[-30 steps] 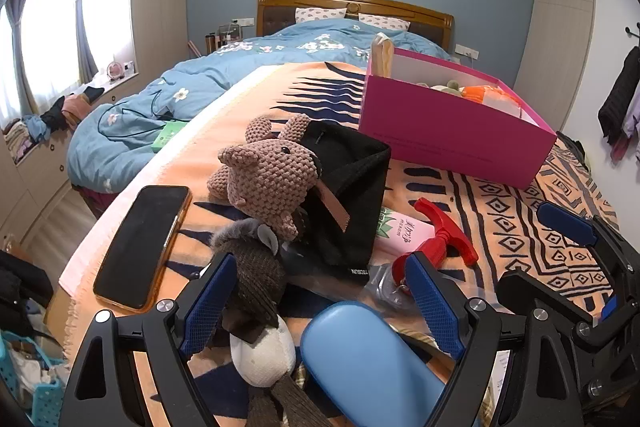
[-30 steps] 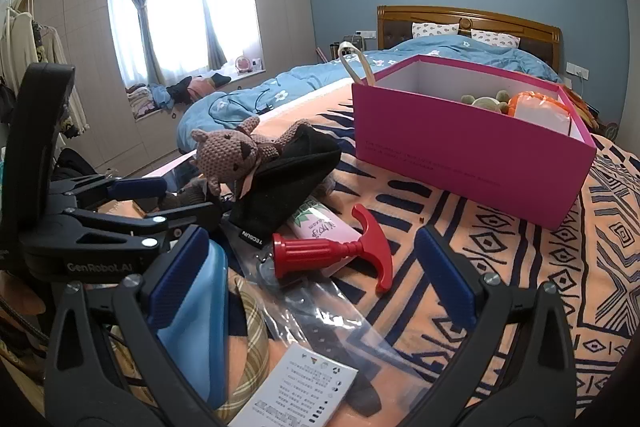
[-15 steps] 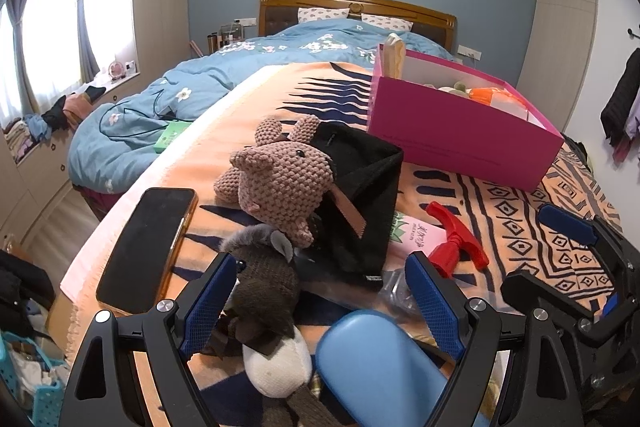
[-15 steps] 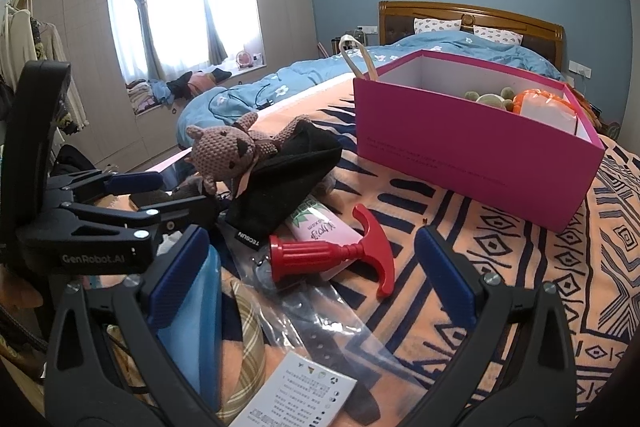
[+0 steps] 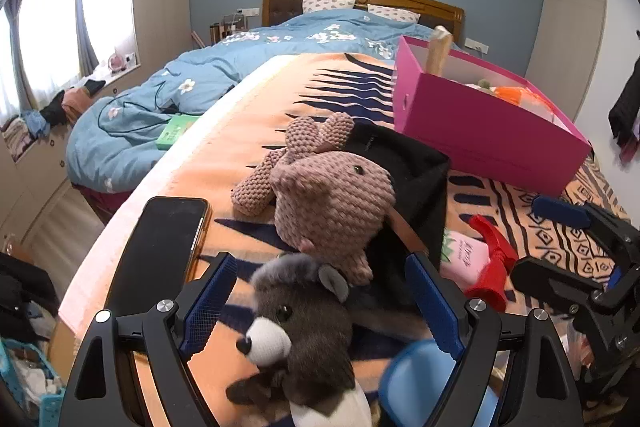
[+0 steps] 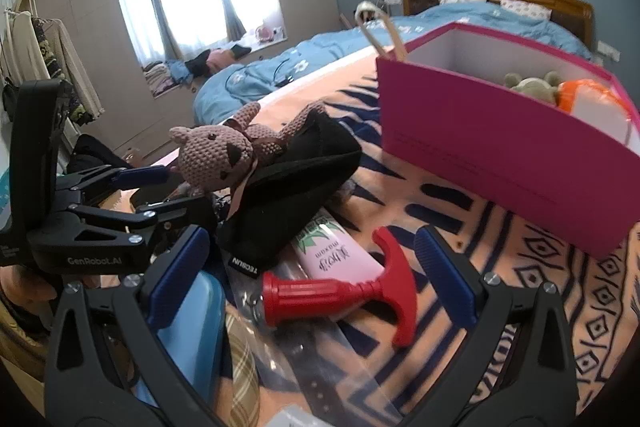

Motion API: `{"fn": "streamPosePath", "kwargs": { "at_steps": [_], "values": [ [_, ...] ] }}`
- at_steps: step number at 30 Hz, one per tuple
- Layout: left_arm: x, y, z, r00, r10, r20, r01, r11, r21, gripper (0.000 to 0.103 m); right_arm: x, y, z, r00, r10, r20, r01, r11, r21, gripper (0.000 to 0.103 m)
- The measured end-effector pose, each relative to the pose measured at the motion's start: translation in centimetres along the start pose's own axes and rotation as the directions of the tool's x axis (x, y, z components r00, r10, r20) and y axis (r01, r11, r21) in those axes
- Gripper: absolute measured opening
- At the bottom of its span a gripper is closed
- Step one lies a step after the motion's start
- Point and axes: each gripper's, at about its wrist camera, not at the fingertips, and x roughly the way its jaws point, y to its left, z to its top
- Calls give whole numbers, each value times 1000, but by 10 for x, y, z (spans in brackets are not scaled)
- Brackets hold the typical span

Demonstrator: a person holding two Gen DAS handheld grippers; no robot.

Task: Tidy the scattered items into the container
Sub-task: 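Move the right tool forward and close it on the black cloth bag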

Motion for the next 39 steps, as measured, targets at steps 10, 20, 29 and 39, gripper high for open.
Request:
{"fn": "streamPosePath", "kwargs": {
  "at_steps": [10,20,29,39],
  "values": [
    [20,4,16,1000,-16,-16,16,1000,14,88,38,-11,20,996,64,-67,-62,997,39,103],
    [28,5,20,999,-14,-30,14,1000,16,88,78,-28,41,977,161,-140,-146,983,114,86],
    [0,-7,24,996,-27,88,22,998,58,88,63,-45,32,969,225,-100,-207,965,160,16],
    [-36,-60,3,956,-244,162,179,925,336,88,47,-68,18,949,310,-62,-283,920,272,14]
  ]
}}
